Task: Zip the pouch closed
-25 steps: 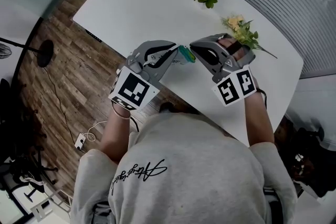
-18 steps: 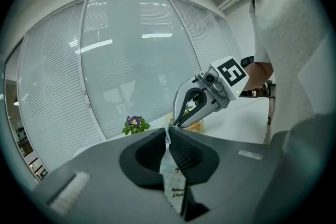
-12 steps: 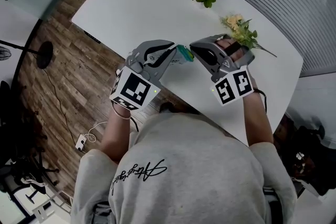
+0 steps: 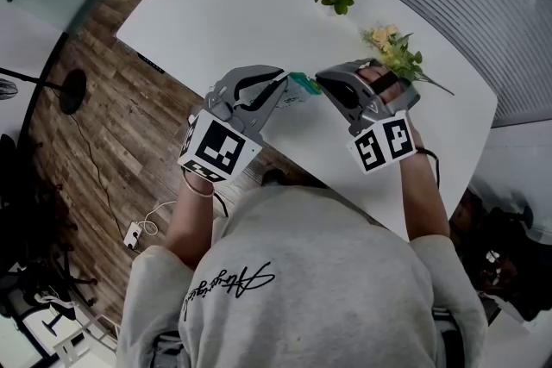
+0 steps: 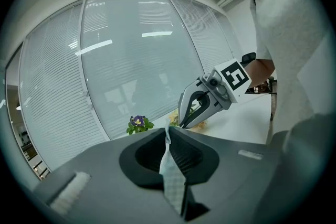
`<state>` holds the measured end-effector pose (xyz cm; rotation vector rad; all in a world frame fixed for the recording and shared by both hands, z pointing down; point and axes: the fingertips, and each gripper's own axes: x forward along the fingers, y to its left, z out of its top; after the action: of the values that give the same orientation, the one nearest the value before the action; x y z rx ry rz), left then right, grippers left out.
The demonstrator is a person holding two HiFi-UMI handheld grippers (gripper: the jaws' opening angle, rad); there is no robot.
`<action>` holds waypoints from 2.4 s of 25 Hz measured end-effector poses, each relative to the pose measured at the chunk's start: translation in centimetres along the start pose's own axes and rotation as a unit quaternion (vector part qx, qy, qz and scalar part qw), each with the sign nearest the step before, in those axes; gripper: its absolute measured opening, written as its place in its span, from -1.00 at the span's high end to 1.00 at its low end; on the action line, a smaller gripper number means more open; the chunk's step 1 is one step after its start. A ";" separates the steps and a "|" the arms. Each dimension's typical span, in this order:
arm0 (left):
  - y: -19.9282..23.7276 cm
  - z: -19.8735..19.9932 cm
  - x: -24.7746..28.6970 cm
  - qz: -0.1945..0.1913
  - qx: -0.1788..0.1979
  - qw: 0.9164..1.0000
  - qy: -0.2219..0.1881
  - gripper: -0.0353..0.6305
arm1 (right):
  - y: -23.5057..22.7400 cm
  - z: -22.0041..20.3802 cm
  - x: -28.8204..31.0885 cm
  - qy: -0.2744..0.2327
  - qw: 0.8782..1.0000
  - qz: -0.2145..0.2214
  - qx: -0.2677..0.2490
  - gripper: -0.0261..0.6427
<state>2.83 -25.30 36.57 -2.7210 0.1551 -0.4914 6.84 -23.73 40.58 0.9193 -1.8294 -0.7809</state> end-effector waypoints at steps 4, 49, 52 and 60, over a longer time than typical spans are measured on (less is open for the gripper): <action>0.0 0.1 0.0 -0.004 0.002 1.000 -0.001 0.83 | 0.0 0.0 0.0 0.000 1.000 0.002 0.001 0.91; 0.5 0.8 -0.3 0.008 -0.004 1.000 -0.026 0.83 | 0.7 -1.2 -0.9 0.016 0.999 -0.027 0.018 0.91; 0.6 0.9 -0.2 0.010 -0.002 1.000 -0.026 0.83 | 0.7 -1.3 -1.0 0.017 0.999 -0.032 0.019 0.91; 0.4 0.9 -0.2 0.019 0.021 1.000 -0.012 0.83 | 0.7 -1.4 -1.2 0.017 0.999 -0.044 0.027 0.91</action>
<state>2.92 -25.38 35.59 -2.6774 0.1880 -0.4459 8.26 -22.49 41.15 1.0479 -1.7978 -0.7690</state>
